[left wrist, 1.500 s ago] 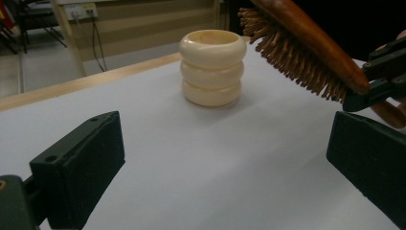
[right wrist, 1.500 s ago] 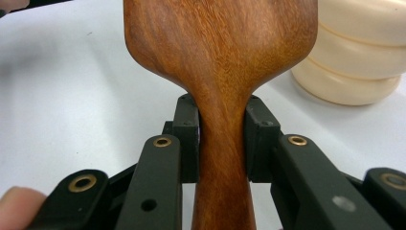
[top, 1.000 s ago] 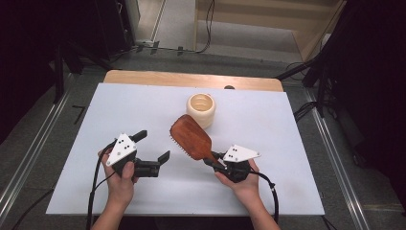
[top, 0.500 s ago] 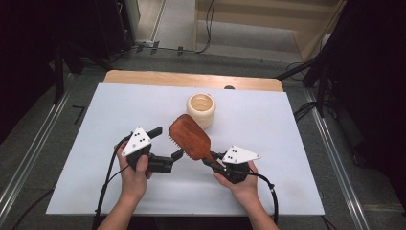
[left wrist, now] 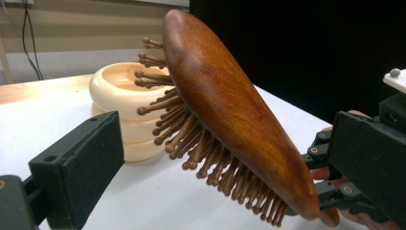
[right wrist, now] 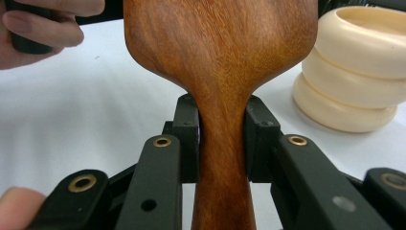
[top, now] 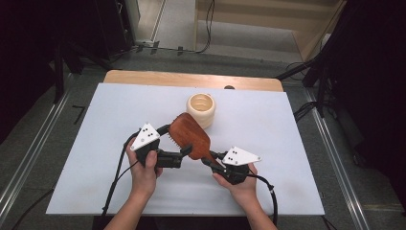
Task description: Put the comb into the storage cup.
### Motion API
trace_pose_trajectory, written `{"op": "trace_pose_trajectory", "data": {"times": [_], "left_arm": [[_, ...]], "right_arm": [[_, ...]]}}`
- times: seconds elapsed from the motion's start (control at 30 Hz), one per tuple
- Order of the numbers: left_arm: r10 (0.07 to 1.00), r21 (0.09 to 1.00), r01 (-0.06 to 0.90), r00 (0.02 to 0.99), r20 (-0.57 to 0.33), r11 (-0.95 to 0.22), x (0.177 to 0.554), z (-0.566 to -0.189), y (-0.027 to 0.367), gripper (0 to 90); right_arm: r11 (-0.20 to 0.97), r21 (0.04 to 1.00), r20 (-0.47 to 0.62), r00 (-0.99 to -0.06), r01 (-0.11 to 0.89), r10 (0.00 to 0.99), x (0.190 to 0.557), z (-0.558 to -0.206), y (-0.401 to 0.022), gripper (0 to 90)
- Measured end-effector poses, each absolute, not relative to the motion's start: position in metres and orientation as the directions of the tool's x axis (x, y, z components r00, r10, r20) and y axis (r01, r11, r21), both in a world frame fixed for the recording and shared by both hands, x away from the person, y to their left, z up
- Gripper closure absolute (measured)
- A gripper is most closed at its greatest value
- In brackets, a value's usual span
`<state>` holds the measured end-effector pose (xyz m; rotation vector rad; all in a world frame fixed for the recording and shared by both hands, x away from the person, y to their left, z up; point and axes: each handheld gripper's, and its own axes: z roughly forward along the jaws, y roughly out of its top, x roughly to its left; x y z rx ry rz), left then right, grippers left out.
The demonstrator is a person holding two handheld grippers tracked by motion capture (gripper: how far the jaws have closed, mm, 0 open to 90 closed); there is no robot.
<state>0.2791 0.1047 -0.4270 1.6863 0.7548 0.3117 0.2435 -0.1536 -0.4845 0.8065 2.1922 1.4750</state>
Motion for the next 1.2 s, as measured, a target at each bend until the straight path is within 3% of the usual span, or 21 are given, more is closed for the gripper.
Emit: {"op": "trace_pose_trajectory", "data": {"times": [0.57, 0.97, 1.2], "left_arm": [[0.599, 0.926, 0.375, 0.753, -0.272, -0.050, 0.285, -0.424, 0.082, 0.6], [0.655, 0.903, 0.429, 0.686, -0.318, -0.010, 0.289, -0.427, 0.079, 27.1], [0.605, 0.897, 0.442, 0.710, -0.360, 0.014, 0.290, -0.426, 0.081, 38.1]], "right_arm": [[0.263, 0.939, -0.002, -0.760, 0.223, 0.649, 0.240, -0.482, -0.149, 69.9], [0.250, 0.940, 0.002, -0.735, 0.232, 0.678, 0.236, -0.481, -0.141, 69.9], [0.237, 0.942, 0.011, -0.729, 0.236, 0.685, 0.236, -0.481, -0.140, 69.9]]}}
